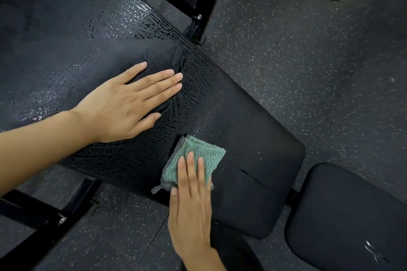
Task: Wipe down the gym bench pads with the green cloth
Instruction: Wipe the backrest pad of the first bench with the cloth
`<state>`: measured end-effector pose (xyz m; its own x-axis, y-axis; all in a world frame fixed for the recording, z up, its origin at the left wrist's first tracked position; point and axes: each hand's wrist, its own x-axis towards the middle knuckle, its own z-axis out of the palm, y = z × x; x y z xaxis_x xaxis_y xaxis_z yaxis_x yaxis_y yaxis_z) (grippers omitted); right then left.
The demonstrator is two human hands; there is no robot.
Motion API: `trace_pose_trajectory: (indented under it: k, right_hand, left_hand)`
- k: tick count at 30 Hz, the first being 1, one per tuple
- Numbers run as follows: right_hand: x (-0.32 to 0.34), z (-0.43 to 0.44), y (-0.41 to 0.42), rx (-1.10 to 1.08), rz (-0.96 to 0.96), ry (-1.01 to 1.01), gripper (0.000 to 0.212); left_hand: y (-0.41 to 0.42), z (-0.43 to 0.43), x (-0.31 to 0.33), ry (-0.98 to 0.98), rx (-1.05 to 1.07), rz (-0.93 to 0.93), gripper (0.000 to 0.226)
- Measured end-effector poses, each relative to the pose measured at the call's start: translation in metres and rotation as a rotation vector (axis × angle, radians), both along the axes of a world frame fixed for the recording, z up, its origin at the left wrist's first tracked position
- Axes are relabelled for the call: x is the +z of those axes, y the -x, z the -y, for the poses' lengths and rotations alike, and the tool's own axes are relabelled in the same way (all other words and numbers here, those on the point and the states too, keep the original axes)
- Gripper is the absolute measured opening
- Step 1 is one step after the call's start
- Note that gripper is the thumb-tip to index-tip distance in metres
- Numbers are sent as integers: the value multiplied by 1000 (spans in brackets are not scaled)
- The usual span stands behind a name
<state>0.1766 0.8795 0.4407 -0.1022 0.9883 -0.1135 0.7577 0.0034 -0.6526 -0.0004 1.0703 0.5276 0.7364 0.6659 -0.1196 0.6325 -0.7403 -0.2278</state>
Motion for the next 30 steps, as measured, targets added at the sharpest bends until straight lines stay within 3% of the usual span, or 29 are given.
trace_pose_trajectory:
  k: [14, 20, 26, 30]
  right_hand:
    - [-1, -138, -33, -275, -108, -20, 54]
    - [10, -131, -11, -349, -136, 30, 54]
    - [10, -99, -14, -165, -59, -7, 54]
    - [-7, -84, -42, -180, -1, 9, 54]
  left_hand:
    - [-9, 2, -6, -24, 47, 28, 65]
    - [-14, 3, -9, -35, 66, 35, 66]
    - [-19, 4, -13, -54, 72, 55, 66]
    - [-21, 3, -15, -69, 57, 61, 67]
